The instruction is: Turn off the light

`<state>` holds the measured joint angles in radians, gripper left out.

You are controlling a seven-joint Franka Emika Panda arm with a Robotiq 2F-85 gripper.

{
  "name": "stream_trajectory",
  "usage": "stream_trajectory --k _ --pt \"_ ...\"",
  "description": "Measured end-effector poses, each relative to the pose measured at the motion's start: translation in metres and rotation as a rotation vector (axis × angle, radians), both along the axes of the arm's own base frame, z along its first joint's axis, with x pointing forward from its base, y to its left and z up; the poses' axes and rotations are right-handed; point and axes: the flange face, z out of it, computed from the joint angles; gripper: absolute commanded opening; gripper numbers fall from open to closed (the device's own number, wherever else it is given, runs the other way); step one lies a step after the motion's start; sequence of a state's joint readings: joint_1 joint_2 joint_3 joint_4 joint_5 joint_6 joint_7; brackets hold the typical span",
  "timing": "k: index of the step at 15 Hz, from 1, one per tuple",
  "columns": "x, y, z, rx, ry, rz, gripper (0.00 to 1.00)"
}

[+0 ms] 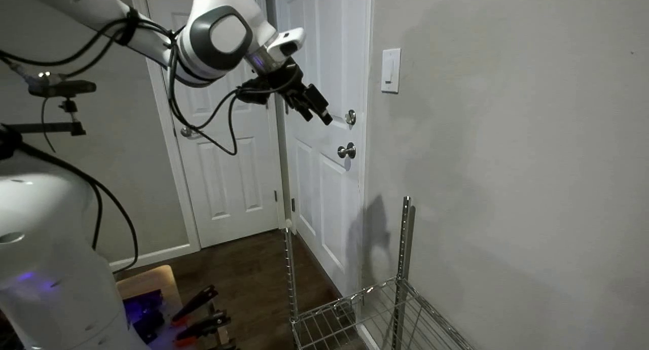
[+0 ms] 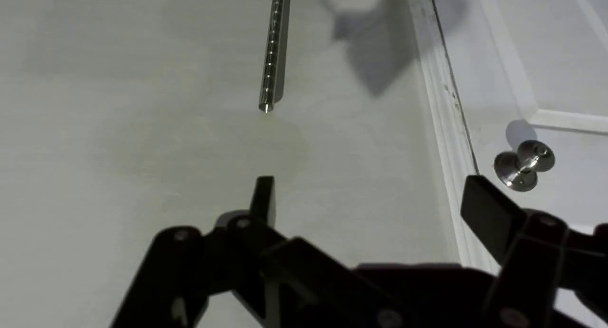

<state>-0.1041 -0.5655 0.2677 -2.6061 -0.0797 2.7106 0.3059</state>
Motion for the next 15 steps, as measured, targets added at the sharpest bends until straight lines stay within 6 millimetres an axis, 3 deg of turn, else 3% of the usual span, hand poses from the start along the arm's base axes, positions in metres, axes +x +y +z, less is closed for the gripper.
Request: stream_trajectory --k 6,7,8,15 --pt "0.048 0.020 0.022 -0.044 -0.077 -0.006 1.00" --pt "0.055 0.025 0.027 -0.054 -0.089 -0.003 0.75" --pt "0.060 0.030 0.032 -0.063 -0.102 0.001 0.73" --pt "0.094 0.049 0.049 -0.092 -0.150 0.022 0.26"
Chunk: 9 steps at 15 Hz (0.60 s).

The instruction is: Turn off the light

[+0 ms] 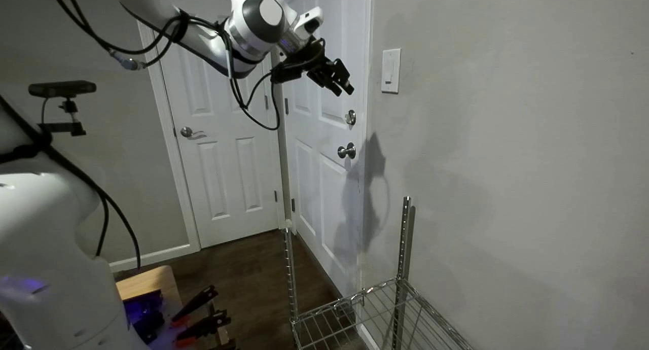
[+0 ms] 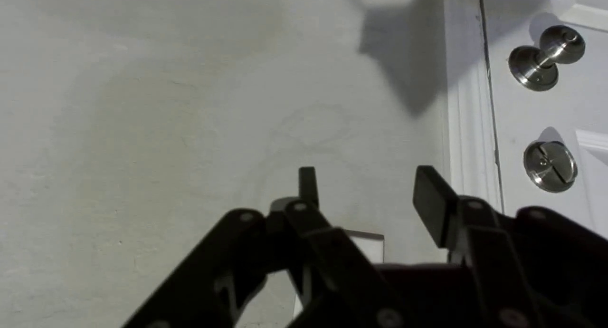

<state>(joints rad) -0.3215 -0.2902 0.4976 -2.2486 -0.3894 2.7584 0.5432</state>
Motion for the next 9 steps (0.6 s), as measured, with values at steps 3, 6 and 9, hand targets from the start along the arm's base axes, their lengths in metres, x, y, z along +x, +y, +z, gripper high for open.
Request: stream_trajectory --k 3,6,9 --pt "0.015 -0.001 0.002 -0.013 -0.011 0.000 0.07" --pt "0.030 -0.003 0.004 -0.024 -0.025 -0.001 0.00" --pt "0.046 -0.002 0.006 -0.031 -0.041 0.005 0.01"
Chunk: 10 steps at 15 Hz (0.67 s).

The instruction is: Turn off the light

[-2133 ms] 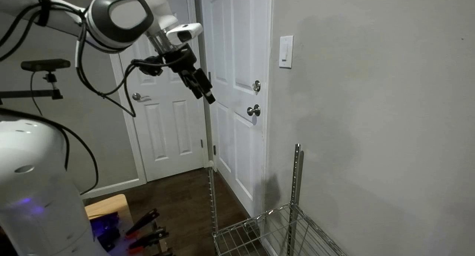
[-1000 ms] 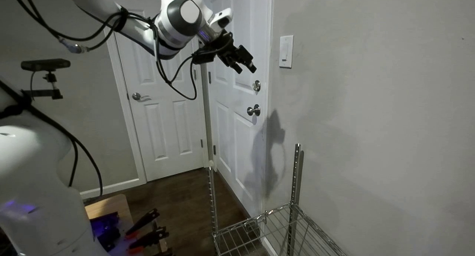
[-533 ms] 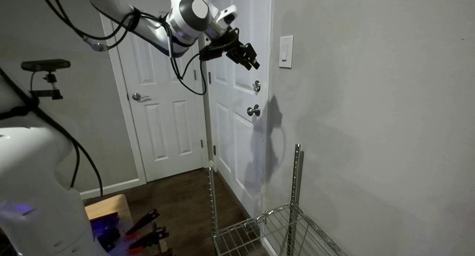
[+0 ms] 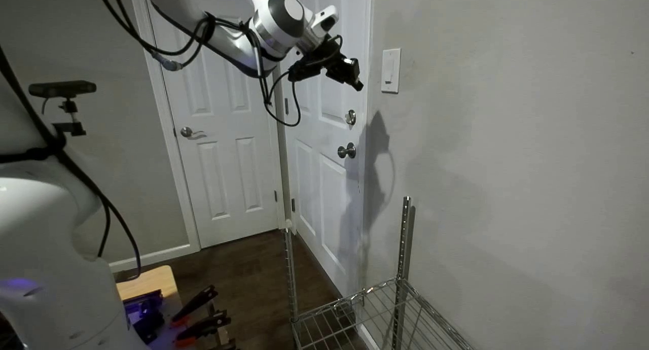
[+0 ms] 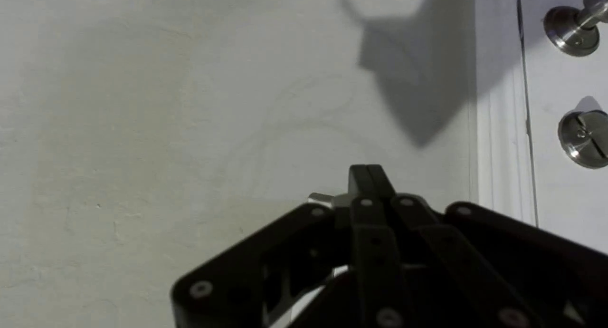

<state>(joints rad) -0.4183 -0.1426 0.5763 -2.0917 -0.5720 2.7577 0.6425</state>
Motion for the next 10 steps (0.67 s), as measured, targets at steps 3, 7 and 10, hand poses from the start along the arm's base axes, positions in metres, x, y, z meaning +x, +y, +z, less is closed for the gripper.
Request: stream_trajectory --k 3,7,10 --pt "0.015 0.004 0.002 -0.005 -0.015 0.014 0.01" --pt "0.035 0.009 0.001 -0.012 -0.029 0.030 0.01" --pt "0.049 0.009 0.001 -0.021 -0.034 0.029 0.01"
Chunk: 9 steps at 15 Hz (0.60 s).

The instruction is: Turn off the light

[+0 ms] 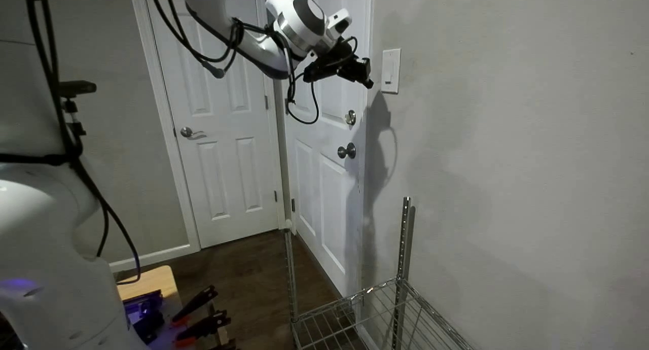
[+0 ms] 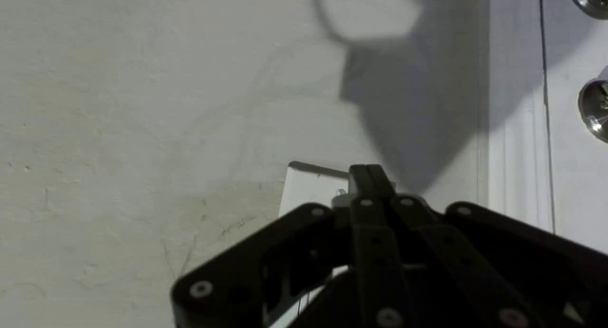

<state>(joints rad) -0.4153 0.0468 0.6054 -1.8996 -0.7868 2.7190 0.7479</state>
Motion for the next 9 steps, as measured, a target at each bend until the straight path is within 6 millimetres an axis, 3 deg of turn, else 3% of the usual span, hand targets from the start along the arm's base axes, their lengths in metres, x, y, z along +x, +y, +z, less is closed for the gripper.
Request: stream_trajectory --k 9 --pt "0.028 0.002 0.008 0.000 -0.043 -0.031 0.01"
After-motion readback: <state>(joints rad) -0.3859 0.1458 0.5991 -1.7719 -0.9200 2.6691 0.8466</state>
